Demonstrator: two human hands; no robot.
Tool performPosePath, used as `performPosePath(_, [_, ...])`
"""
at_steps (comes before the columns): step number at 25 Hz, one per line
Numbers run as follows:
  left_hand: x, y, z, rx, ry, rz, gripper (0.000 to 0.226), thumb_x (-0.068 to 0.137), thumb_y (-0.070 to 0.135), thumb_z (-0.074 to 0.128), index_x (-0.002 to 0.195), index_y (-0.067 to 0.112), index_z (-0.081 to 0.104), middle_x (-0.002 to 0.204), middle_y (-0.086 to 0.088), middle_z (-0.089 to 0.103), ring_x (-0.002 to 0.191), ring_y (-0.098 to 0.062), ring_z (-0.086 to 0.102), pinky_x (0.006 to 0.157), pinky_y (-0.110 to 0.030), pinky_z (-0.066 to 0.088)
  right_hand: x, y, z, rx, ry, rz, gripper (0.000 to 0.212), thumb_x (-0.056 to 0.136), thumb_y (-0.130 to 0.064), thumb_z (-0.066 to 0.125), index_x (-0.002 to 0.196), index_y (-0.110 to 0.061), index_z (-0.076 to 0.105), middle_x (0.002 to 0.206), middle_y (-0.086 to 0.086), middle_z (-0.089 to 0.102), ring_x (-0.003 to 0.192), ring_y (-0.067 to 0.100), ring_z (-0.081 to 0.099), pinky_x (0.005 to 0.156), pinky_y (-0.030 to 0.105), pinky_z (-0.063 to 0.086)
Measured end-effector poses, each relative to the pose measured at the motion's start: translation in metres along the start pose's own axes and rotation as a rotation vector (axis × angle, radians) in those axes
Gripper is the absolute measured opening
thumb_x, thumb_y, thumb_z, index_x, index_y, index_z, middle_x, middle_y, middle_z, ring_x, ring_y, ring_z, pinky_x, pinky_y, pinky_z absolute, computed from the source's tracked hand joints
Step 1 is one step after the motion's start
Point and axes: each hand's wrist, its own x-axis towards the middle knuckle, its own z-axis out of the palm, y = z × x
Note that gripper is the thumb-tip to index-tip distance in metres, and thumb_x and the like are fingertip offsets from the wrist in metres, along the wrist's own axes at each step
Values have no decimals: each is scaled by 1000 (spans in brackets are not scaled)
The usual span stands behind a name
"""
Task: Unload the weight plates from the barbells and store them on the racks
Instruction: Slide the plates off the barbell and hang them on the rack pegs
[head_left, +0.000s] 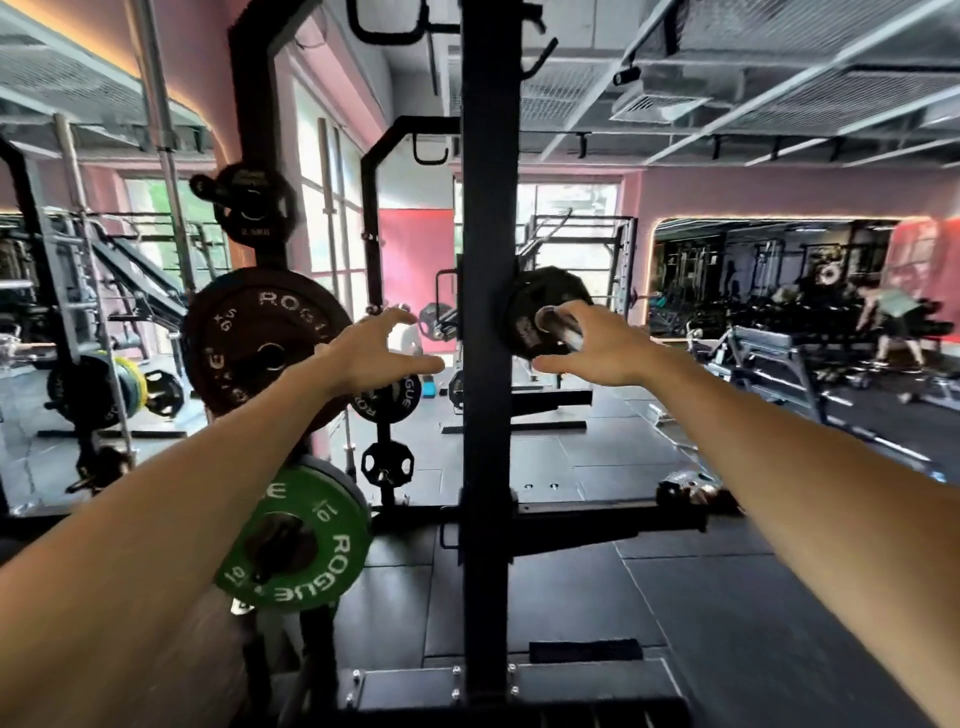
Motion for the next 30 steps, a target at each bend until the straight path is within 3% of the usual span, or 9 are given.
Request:
performPosePath(7, [32,94,79,-29,25,-17,80,71,62,72,137,27,43,143,-7,46,127,-25,45,102,-36,37,-21,136,-57,0,-32,57,89,72,-62,69,145,-31,28,153,4,32,138,29,35,113,54,26])
performPosePath(13, [60,118,110,-10,60,-85,73,76,59,69,137,28,43,140,-9,46,125,-27,46,101,-38,36,-10,193,-60,-6,-65,83,77,80,-54,66,143,-28,30,148,5,36,135,29,37,111,50,27])
performPosePath(20, [127,99,134,-4,85,-110,68,79,50,70,137,28,42,132,-9,48,116,-26,49,97,-35,39,50,223,-36,-14,-54,81,78,82,-55,64,145,-26,28,149,6,36,134,30,39,111,51,26])
performPosePath(22, [157,81,145,-9,84,-112,67,80,48,69,138,27,42,133,-6,48,117,-25,48,96,-34,38,80,231,-20,-24,-50,91,76,82,-54,64,144,-26,30,147,6,37,134,30,39,111,51,26])
performPosePath(26, [231,40,167,36,110,-117,61,81,49,65,135,30,42,135,-3,49,117,-25,50,102,-45,40,155,246,22,5,-51,94,72,83,-53,65,141,-22,34,145,7,40,132,29,40,111,49,27])
performPosePath(30, [300,8,185,42,104,-121,57,85,45,61,135,26,44,131,-8,52,114,-27,53,99,-41,42,222,251,63,-21,-57,123,78,84,-56,61,146,-20,30,151,8,36,137,29,37,112,50,26])
